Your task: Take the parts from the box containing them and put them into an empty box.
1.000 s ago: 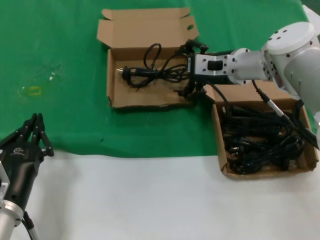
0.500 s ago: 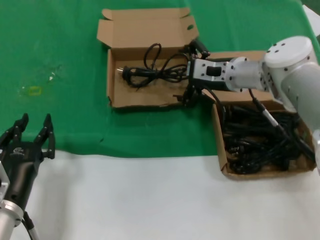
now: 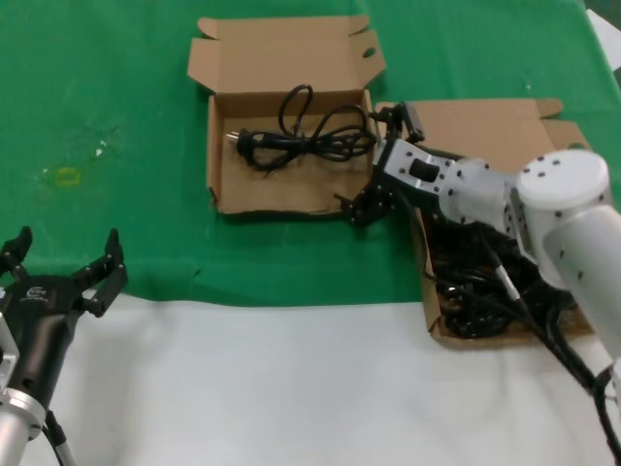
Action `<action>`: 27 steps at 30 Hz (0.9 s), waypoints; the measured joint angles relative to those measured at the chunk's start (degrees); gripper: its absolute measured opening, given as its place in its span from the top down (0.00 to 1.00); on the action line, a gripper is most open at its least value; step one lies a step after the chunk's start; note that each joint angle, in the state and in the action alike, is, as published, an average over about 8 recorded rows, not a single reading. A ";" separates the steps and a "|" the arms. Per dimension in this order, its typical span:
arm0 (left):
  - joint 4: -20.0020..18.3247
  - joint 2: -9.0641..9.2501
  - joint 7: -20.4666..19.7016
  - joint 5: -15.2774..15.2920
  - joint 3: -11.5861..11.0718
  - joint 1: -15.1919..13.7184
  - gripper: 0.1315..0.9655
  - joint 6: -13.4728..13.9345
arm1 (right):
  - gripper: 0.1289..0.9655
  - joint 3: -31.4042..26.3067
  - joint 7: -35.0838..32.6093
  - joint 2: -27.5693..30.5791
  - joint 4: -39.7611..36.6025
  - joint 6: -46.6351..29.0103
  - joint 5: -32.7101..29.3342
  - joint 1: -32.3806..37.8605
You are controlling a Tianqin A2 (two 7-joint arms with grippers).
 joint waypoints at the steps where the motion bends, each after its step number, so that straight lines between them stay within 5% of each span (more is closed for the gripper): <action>1: 0.00 0.00 0.00 0.00 0.00 0.00 0.54 0.00 | 0.00 0.30 0.66 0.19 1.23 0.52 0.27 -1.08; 15: 0.00 0.00 0.00 0.00 0.00 0.00 0.16 0.00 | 0.00 4.44 9.82 2.85 18.26 7.70 3.96 -15.98; 27: 0.00 0.00 0.01 0.00 0.00 0.00 0.04 0.00 | 0.00 8.02 17.71 5.15 32.91 13.88 7.14 -28.89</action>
